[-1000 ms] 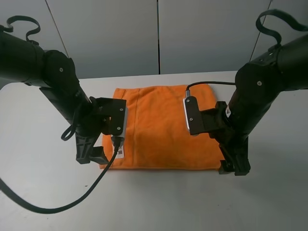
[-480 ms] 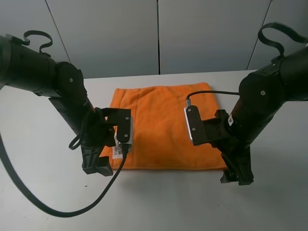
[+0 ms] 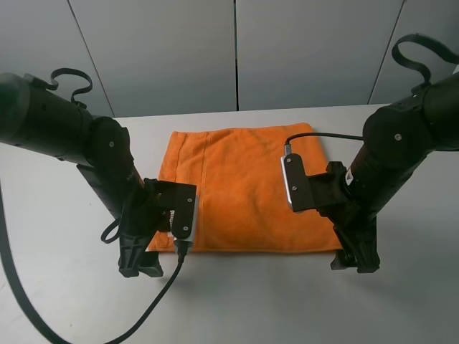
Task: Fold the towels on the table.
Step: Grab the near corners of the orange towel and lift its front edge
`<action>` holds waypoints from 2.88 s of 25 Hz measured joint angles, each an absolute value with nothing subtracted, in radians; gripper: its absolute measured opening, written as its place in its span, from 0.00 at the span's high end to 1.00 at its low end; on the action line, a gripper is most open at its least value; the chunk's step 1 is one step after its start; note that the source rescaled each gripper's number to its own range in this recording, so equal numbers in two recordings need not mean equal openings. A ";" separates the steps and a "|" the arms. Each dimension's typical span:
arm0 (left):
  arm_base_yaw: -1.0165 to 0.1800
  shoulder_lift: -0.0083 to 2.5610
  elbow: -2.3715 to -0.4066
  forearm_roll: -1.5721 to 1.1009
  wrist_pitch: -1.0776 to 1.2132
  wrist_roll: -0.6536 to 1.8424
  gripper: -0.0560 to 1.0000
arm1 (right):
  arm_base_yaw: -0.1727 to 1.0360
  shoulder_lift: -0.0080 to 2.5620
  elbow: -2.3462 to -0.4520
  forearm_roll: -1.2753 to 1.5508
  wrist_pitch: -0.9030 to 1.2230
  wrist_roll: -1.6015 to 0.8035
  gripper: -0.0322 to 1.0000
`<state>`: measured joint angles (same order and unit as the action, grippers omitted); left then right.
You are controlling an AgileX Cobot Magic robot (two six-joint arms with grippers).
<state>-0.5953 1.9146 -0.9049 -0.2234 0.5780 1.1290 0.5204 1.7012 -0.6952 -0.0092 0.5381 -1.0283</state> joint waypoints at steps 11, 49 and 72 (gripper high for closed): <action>-0.595 1.927 -0.903 -0.223 0.552 1.127 0.00 | 0.475 1.701 -0.695 0.025 0.512 -1.067 0.00; -0.597 1.946 -0.903 -0.223 0.489 1.083 0.00 | 0.472 1.830 -0.689 0.091 0.492 -1.136 0.00; -0.597 1.977 -0.921 -0.216 0.472 1.083 0.28 | 0.470 1.832 -0.689 0.094 0.482 -1.136 0.13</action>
<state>-0.5965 1.9769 -0.9209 -0.2157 0.4724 1.0825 0.4703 1.8321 -0.6887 0.0940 0.4823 -1.1358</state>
